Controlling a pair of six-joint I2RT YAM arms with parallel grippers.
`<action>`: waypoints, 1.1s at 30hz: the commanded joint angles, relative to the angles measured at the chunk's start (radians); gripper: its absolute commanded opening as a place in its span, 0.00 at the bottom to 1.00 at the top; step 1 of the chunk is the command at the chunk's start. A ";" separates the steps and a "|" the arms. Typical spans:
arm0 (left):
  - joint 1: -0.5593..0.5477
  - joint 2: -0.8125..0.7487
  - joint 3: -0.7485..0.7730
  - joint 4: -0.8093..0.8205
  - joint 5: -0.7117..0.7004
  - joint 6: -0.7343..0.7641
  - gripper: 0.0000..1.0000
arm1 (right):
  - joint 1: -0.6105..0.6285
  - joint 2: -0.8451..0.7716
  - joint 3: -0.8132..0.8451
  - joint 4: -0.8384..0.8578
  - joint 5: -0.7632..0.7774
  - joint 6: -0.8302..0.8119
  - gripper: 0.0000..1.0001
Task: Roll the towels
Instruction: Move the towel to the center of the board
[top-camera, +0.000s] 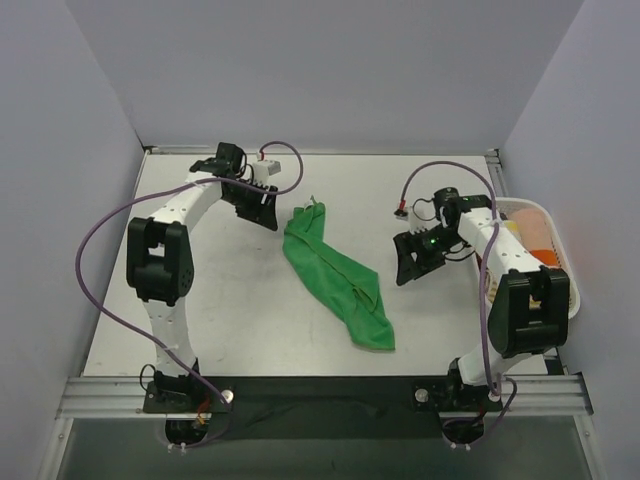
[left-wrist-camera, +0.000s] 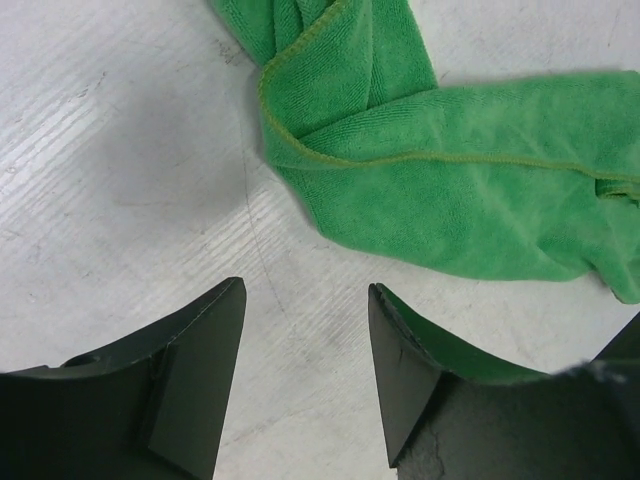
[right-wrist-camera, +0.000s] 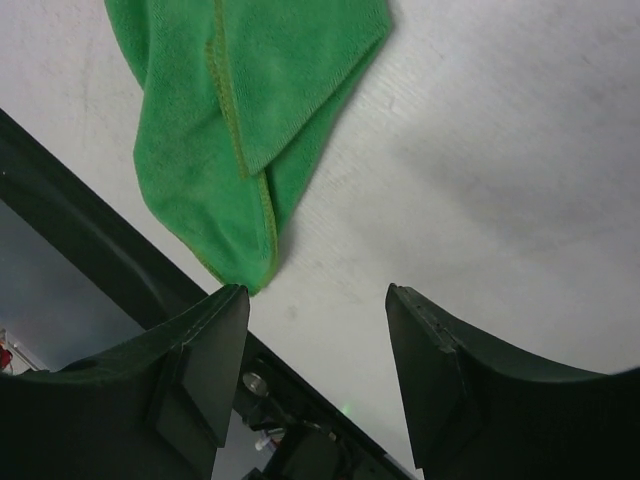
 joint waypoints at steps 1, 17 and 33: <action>-0.017 -0.011 0.066 0.062 -0.014 -0.048 0.62 | 0.088 0.039 -0.021 0.116 0.008 0.100 0.57; -0.093 0.255 0.333 0.062 -0.084 -0.054 0.69 | 0.311 0.294 0.019 0.160 0.117 0.265 0.57; -0.160 0.452 0.652 0.064 -0.060 -0.117 0.73 | 0.311 0.239 -0.004 0.149 0.102 0.254 0.00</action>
